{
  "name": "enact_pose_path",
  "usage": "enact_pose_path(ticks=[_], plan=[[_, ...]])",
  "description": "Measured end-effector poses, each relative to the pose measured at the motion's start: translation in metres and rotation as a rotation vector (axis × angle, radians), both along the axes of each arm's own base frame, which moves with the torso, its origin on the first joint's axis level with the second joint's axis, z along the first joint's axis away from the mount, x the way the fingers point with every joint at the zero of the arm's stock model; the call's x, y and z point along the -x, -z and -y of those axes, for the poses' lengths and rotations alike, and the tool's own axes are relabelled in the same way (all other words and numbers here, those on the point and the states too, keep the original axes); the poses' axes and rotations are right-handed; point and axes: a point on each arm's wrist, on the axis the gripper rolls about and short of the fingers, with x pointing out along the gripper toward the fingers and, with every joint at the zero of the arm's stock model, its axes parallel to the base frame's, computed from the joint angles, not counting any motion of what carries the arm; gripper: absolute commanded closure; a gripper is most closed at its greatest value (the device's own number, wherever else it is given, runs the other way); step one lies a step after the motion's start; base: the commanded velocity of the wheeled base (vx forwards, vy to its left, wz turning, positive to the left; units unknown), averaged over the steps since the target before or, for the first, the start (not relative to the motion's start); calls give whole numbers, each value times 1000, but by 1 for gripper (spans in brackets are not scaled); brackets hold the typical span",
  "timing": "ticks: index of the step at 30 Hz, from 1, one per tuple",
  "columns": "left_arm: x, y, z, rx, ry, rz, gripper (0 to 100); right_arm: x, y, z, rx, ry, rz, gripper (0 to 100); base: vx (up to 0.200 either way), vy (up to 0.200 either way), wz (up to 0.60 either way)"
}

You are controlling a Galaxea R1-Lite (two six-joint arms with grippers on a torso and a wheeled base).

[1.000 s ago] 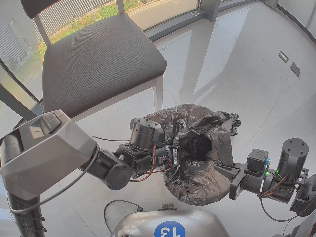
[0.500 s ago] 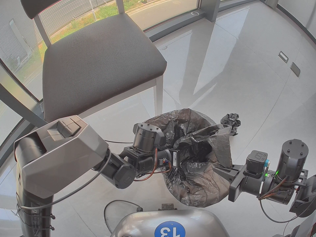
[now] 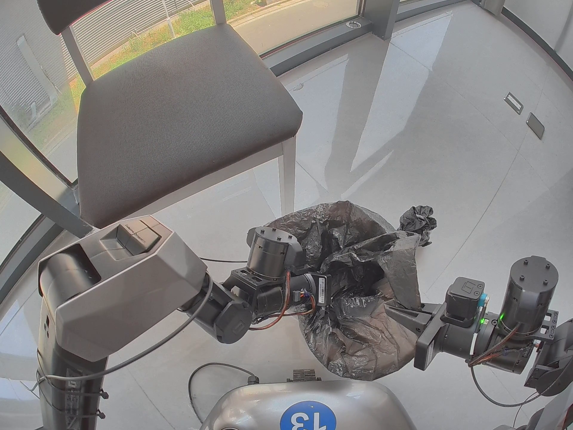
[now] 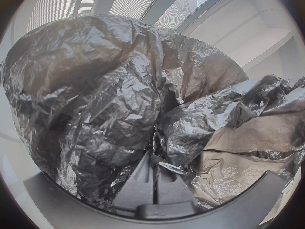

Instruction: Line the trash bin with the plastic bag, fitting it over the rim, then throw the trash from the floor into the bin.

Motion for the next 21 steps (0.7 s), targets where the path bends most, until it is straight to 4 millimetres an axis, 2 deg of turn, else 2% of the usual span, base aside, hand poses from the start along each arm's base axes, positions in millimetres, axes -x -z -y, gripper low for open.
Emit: enact_pose_path(ticks=[13,21], plan=[[-1,3,1,17,86,-49,100,2,2,0,5,-6,-7,100,0,0,0],[-10,5,-3,-27,92,-18,100,2,3,0,6,-7,-10,100,0,0,0]])
